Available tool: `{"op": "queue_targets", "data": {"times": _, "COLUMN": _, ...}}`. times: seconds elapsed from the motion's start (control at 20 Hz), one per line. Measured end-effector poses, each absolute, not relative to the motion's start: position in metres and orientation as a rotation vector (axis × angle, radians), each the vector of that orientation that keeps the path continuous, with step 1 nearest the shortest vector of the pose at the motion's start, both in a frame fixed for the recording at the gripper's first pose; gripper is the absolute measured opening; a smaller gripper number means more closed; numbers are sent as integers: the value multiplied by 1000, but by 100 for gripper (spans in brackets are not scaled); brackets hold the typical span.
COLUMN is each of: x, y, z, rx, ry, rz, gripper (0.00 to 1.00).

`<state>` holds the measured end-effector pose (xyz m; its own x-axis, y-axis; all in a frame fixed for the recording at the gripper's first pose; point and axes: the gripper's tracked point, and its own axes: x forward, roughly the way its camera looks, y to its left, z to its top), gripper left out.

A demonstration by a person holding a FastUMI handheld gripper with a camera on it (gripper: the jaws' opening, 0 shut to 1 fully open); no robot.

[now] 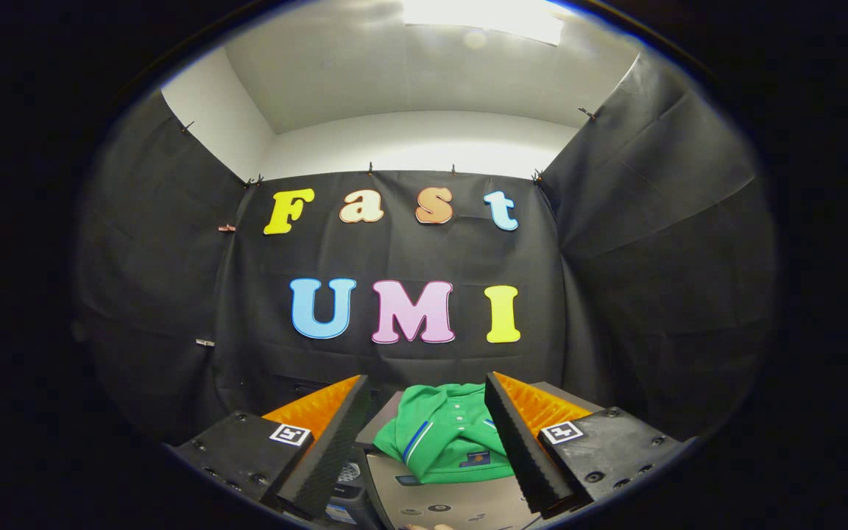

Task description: Put the clothes into the washing machine and then close the washing machine lid.

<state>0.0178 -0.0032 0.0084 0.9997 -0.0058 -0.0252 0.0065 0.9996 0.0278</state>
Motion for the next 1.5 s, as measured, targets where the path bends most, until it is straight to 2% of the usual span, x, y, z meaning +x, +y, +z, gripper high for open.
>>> {"op": "queue_targets", "data": {"times": 0.7, "x": 138, "y": -40, "z": 4, "rx": 96, "ry": 200, "rz": -99, "gripper": 99}}
{"op": "queue_targets", "data": {"times": 1.1, "x": 221, "y": -62, "z": -59, "rx": 94, "ry": 454, "rz": -152, "gripper": 99}}
{"op": "queue_targets", "data": {"times": 1.5, "x": 246, "y": -61, "z": -135, "rx": 38, "ry": 724, "rz": -139, "gripper": 99}}
